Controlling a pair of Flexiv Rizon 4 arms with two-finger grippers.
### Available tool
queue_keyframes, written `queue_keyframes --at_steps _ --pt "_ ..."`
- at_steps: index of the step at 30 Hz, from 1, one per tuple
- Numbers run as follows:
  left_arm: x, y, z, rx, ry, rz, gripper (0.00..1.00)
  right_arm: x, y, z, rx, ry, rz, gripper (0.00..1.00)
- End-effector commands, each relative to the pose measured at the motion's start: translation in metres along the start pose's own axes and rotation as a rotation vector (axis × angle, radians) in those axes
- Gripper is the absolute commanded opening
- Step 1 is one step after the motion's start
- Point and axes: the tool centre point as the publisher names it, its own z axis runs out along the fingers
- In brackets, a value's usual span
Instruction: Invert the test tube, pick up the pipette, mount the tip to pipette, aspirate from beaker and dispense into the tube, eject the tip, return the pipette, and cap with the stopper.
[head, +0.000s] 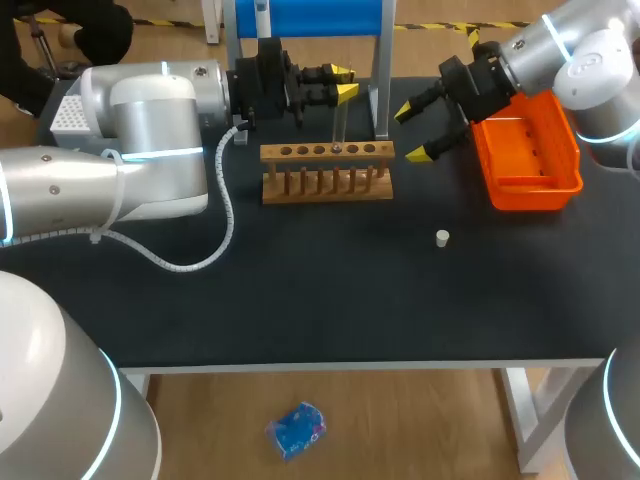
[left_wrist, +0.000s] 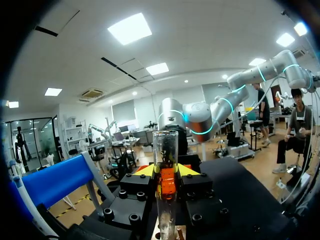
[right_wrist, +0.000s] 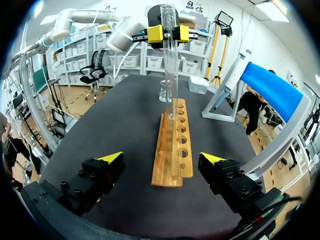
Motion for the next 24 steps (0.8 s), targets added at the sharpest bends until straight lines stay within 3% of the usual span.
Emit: queue_keyframes --at_steps 1,24 --pt "-0.009 0.007 0.004 0.001 0.014 0.007 0.00 0.000 0.000 0.000 0.002 0.000 0.000 1.00" --pt "-0.023 0.029 0.005 0.004 -0.003 -0.014 0.00 0.000 0.000 0.000 0.002 0.000 0.000 1.00"
